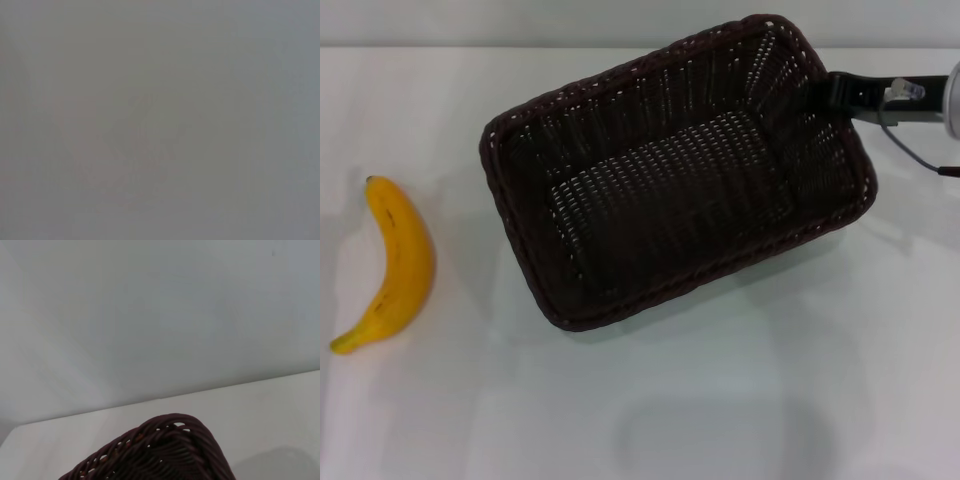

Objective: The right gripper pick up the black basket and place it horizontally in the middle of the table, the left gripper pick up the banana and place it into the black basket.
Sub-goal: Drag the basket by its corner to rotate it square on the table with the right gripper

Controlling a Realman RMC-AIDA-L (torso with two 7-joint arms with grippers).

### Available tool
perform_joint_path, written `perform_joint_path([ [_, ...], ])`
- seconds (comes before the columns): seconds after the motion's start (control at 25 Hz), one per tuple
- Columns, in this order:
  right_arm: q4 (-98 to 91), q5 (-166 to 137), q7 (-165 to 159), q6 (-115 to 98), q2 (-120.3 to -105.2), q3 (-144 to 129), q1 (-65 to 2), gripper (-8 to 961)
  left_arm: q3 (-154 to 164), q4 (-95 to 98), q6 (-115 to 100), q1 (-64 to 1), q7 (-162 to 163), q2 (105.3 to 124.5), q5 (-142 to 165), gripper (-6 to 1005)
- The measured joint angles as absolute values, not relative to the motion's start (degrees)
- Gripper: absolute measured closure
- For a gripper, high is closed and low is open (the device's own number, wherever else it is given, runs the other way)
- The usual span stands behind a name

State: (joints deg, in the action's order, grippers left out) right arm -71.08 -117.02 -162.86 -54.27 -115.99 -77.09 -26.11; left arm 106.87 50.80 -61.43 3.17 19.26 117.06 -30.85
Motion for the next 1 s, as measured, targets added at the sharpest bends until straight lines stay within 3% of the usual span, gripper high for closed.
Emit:
perform_joint_path([
  [1.0, -71.4, -115.2, -162.8, -51.2, -115.97, -84.0, -25.5, 780, 106.9, 50.4, -60.8, 3.0, 19.2, 117.14, -30.2, 122],
])
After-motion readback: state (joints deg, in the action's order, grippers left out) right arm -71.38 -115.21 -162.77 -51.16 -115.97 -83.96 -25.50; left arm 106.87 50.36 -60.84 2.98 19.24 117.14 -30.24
